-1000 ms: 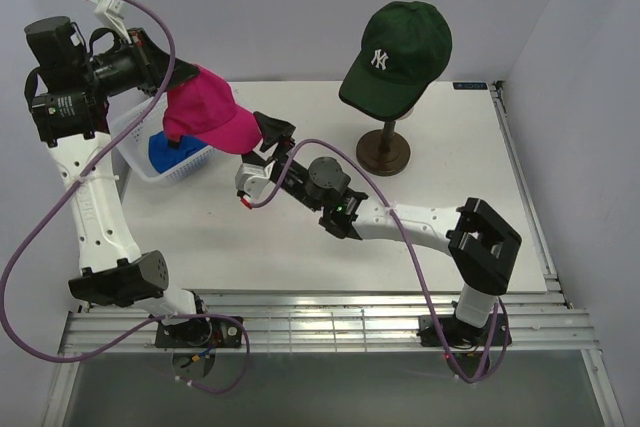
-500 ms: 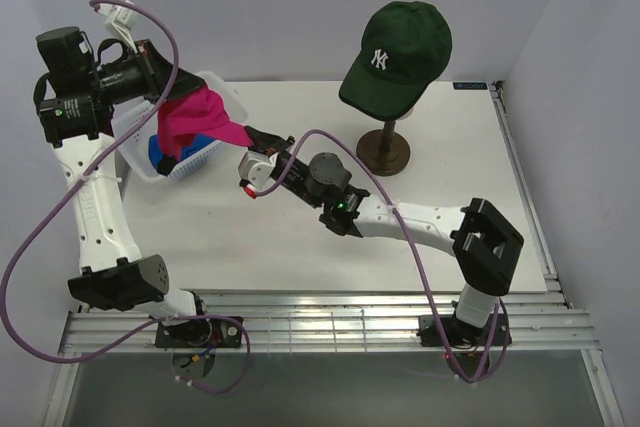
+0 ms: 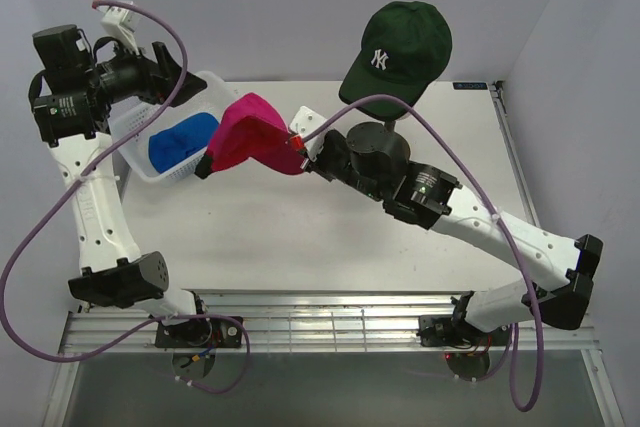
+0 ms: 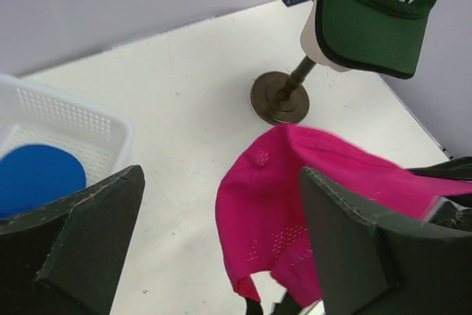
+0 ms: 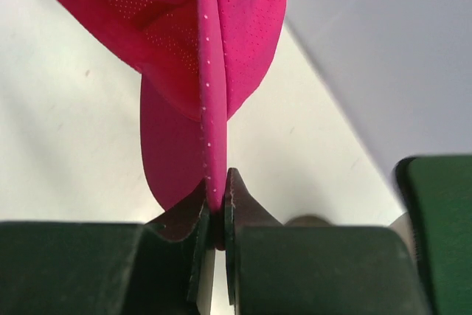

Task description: Stack the hats

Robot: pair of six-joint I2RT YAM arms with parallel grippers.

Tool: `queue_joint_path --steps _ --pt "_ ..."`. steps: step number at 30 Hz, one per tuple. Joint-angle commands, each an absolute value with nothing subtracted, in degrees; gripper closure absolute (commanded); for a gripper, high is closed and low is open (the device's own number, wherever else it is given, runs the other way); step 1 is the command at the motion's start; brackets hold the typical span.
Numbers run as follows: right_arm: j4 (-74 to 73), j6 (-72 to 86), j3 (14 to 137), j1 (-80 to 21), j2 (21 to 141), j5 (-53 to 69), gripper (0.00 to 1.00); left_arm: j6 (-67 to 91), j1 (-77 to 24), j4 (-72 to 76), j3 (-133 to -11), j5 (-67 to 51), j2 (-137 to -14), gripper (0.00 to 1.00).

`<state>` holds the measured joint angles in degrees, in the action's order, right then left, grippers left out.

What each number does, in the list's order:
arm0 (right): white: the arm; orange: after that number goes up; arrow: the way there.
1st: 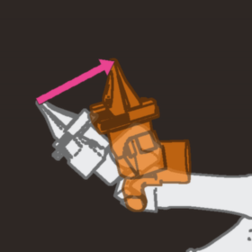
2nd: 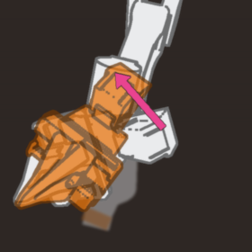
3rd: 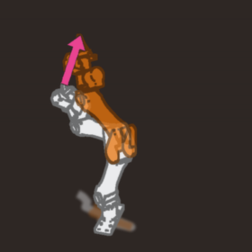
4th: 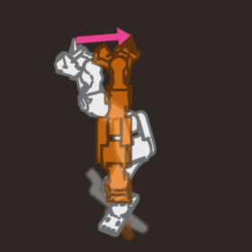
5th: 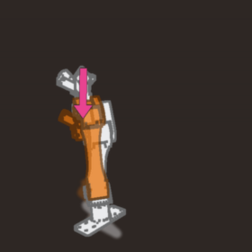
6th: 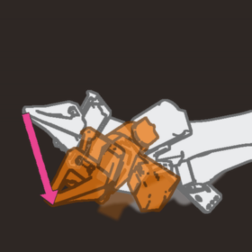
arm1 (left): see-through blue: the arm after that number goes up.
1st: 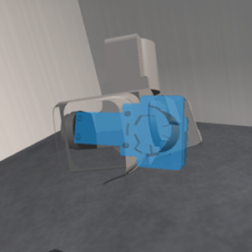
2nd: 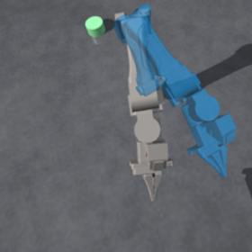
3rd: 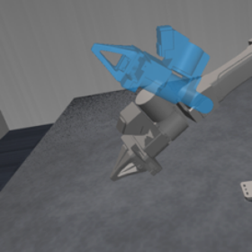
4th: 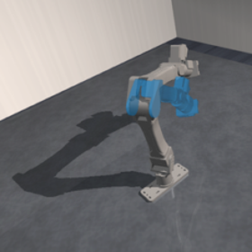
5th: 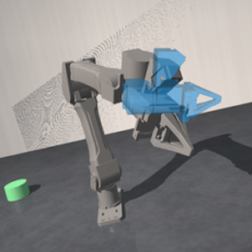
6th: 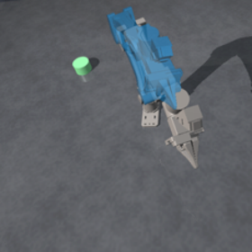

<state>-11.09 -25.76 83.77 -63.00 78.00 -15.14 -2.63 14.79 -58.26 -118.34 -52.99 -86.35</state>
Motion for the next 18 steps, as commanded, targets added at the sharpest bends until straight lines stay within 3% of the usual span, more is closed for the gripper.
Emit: queue_joint_path --steps 1,2,5,10,11,12,13,16,18 --pt "-36.75 -10.32 89.1 -62.67 81.02 -16.43 0.92 -6.93 14.77 -57.92 -123.84 -54.66 -84.2 0.06" --pt "-40.48 -8.28 93.21 -62.49 83.65 -16.78 0.92 -9.21 14.77 -58.44 -122.88 -55.8 -83.85 0.12" --pt "-52.01 -1.09 99.21 -61.18 88.05 -16.97 0.92 -14.83 14.77 -61.16 -114.64 -55.29 -81.04 0.47" --pt "-51.16 3.42 99.32 -59.77 89.12 -10.11 0.92 -28.19 13.71 -63.01 -91.99 -56.34 -74.72 0.51" --pt "-49.33 4.04 99.23 -59.59 89.03 -9.32 0.92 -29.08 13.45 -63.28 -90.37 -56.34 -74.36 0.73" --pt "-48.61 5.44 99.14 -59.15 89.03 -8.36 0.92 -29.87 13.01 -63.72 -89.13 -56.77 -74.27 0.87" --pt "-47.82 6.15 99.14 -57.85 89.12 -5.83 0.92 -31.45 12.83 -64.5 -87.99 -57.65 -73.92 0.95" --pt "-44.05 10.19 98.35 -55.91 89.56 -3.52 0.92 -32.0 9.24 -65.56 -83.86 -62.48 -73.48 0.97" --pt "-40.19 12.29 98.0 -55.64 89.56 -1.68 0.92 -30.6 2.68 -63.82 -79.91 -62.67 -72.43 0.89"
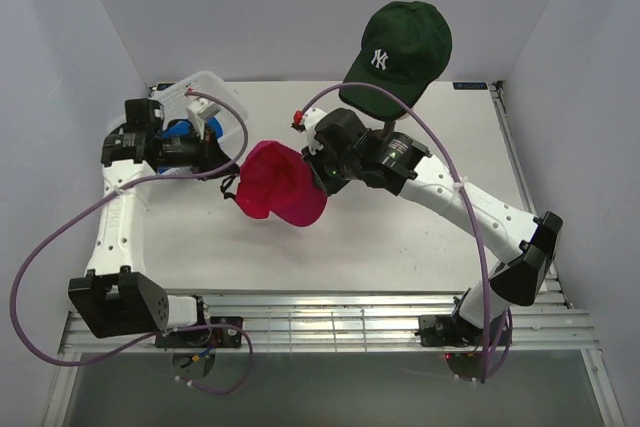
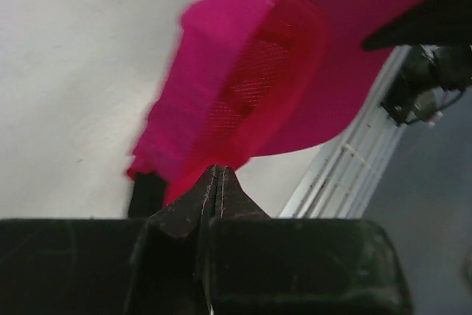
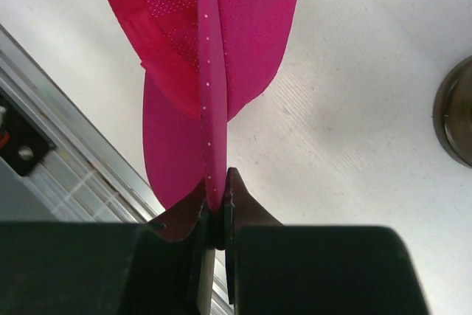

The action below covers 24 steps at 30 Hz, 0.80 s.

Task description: Stack the hats

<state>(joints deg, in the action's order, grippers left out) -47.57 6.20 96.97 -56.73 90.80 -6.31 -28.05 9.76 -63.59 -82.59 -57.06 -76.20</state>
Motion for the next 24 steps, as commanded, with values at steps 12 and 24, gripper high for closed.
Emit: queue_joint_path --steps 12,24 --pt "-30.24 21.62 90.71 -56.51 84.91 4.92 0.92 -0.54 -11.69 -23.92 -64.6 -23.23 -66.79 0.86" --pt "-23.73 23.64 84.29 -58.62 78.13 9.84 0.92 -1.67 -16.61 -12.93 -57.39 -6.09 -72.42 0.77"
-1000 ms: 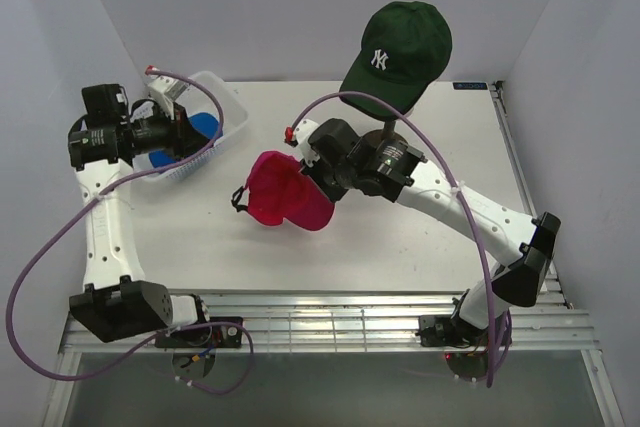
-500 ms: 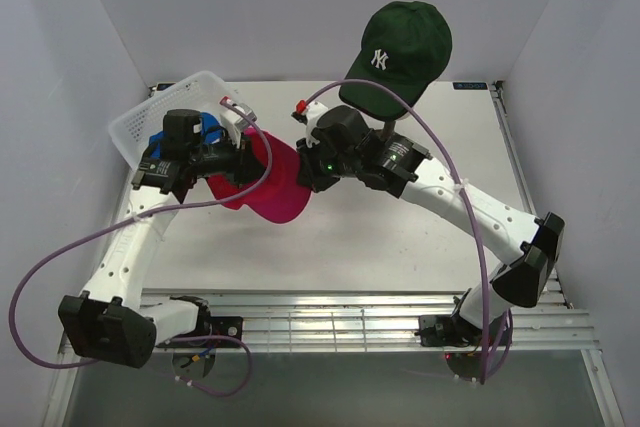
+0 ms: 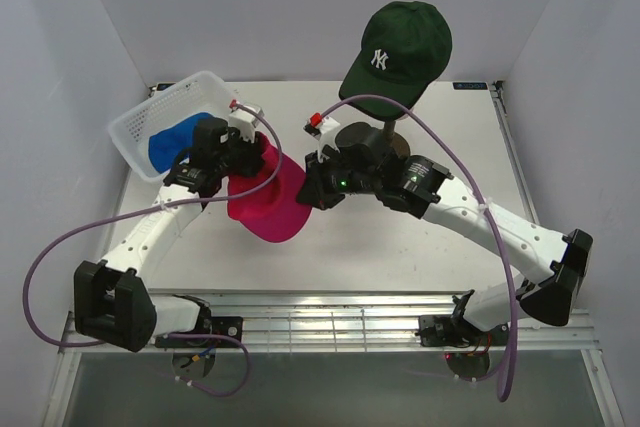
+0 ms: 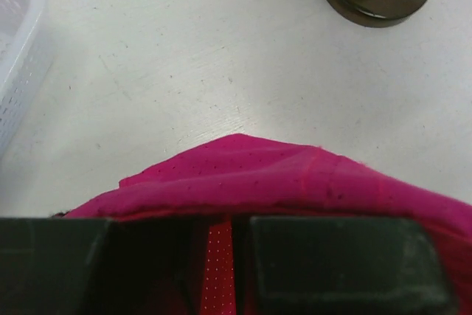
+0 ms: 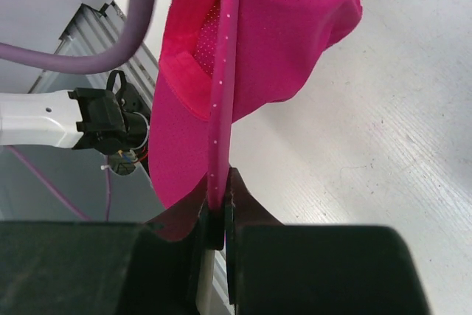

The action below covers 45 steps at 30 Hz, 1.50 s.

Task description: Stack the hats

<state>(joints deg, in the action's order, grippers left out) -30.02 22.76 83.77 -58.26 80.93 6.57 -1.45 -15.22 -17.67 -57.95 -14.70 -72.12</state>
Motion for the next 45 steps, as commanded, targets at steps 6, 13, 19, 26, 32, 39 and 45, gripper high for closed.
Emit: queue_joint_path --steps 6,13,19,26,32,39,45 --pt "-30.21 21.28 88.84 -58.62 80.15 -0.03 0.92 4.55 -16.7 -15.98 -63.0 -12.8 -73.92 0.59" --pt "-46.76 12.49 101.26 -55.73 84.73 -14.51 0.92 0.99 -16.61 -33.89 -76.44 -28.56 -68.48 0.58" --pt "-38.86 6.78 93.35 -54.49 78.84 -8.09 0.92 -14.56 -16.61 -51.2 -85.24 -45.59 -66.8 0.53" --pt "-30.24 -2.89 90.79 -54.84 76.72 3.76 0.92 -20.38 -16.7 -50.45 -96.93 -47.1 -69.25 0.26" --pt "-30.14 -8.69 94.03 -54.84 80.06 7.29 0.92 -25.48 -17.14 -49.75 -101.69 -49.84 -73.56 0.02" --pt "-28.74 -10.19 95.71 -54.84 81.74 11.95 0.92 -32.95 -18.02 -52.99 -99.76 -53.34 -74.44 0.05" --pt "-28.04 -11.95 96.33 -54.84 81.74 11.78 0.92 -36.91 -18.28 -56.24 -97.56 -54.31 -73.74 0.35"
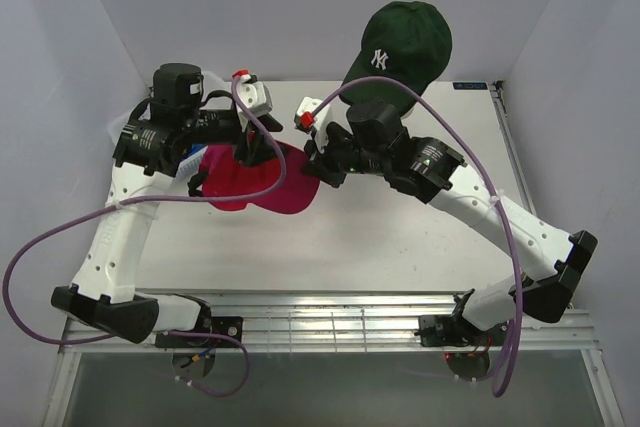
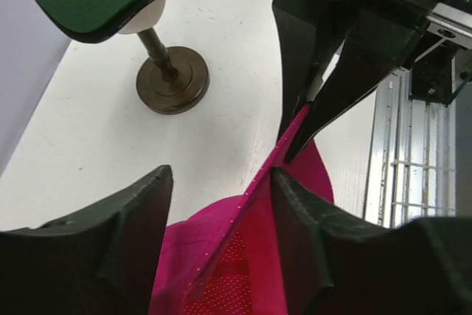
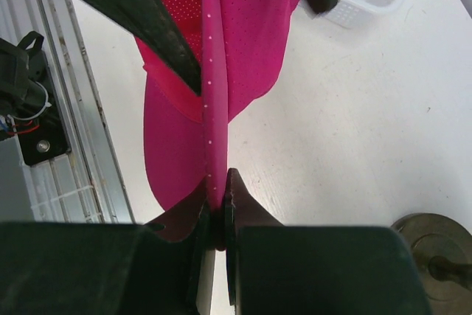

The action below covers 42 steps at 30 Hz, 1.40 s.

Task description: Stack the hats

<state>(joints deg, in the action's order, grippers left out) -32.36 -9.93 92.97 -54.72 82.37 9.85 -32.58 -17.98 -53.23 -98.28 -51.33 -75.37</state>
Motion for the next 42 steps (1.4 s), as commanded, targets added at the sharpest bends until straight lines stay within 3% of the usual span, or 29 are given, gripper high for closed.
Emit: queue_joint_path --steps 1,3,4,6,10,12,13,15,16,17,18,24,28,32,35,39,42 --pt "-28.04 -12.21 96.42 -54.84 81.83 11.52 0.92 -37.78 -18.28 -57.47 -97.3 -55.8 -73.57 0.4" --pt "-28.12 -12.39 96.94 -54.84 82.18 11.25 0.92 -37.88 -18.63 -57.92 -96.95 -56.42 -73.65 0.44" --pt "-28.21 -12.48 97.64 -54.84 82.61 11.42 0.92 -37.79 -18.72 -58.01 -96.77 -56.16 -73.74 0.65" --pt "-28.47 -12.39 98.17 -54.84 83.23 12.74 0.92 -35.79 -18.81 -57.4 -96.77 -55.55 -74.0 0.94" --pt "-26.81 -11.52 97.12 -54.76 82.8 13.1 0.91 -30.78 -18.72 -52.85 -96.68 -54.58 -72.96 1.0" --pt "-24.97 -10.2 94.14 -54.76 81.04 11.87 0.84 -26.3 -18.72 -49.41 -96.5 -51.08 -72.25 1.0" --pt "-24.0 -9.59 92.48 -54.76 79.99 11.26 0.67 -21.84 -18.81 -46.7 -96.94 -49.5 -72.07 1.0" --pt "-19.97 -7.14 86.35 -54.23 75.95 9.94 0.46 -18.47 -18.81 -45.53 -98.25 -46.67 -72.33 1.0" --pt "-18.65 -6.25 84.31 -53.71 72.89 10.28 0.1 -16.46 -18.81 -45.27 -99.57 -46.93 -72.6 1.0" --pt "-17.33 -5.02 82.46 -52.74 71.38 11.59 0.07 -15.22 -18.72 -45.09 -100.19 -47.63 -72.77 1.0" --pt "-14.97 -1.96 79.4 -50.12 70.06 15.52 0.1 -13.9 -18.81 -45.0 -100.89 -49.46 -72.86 1.0" --pt "-8.63 5.44 72.34 -43.69 61.36 24.85 0.1 -5.1 -18.81 -42.45 -105.02 -53.69 -73.65 1.0" --pt "-4.42 10.62 67.87 -42.45 56.88 26.01 0.1 -0.89 -18.72 -41.05 -106.7 -57.38 -74.27 1.0" --pt "2.89 19.75 66.0 -41.75 57.56 28.12 0.07 -0.44 -18.81 -40.34 -107.4 -58.54 -74.53 1.0" --pt "5.26 22.32 68.63 -41.75 59.93 28.48 0.0 1.49 -18.72 -39.82 -106.88 -59.15 -74.27 1.0" --pt "6.24 23.81 70.92 -41.75 62.92 27.95 0.15 2.02 -18.72 -39.29 -107.05 -59.33 -73.65 1.0" --pt "6.59 24.87 71.37 -41.84 64.69 28.91 0.39 2.02 -18.72 -39.29 -107.67 -59.33 -73.56 1.0"
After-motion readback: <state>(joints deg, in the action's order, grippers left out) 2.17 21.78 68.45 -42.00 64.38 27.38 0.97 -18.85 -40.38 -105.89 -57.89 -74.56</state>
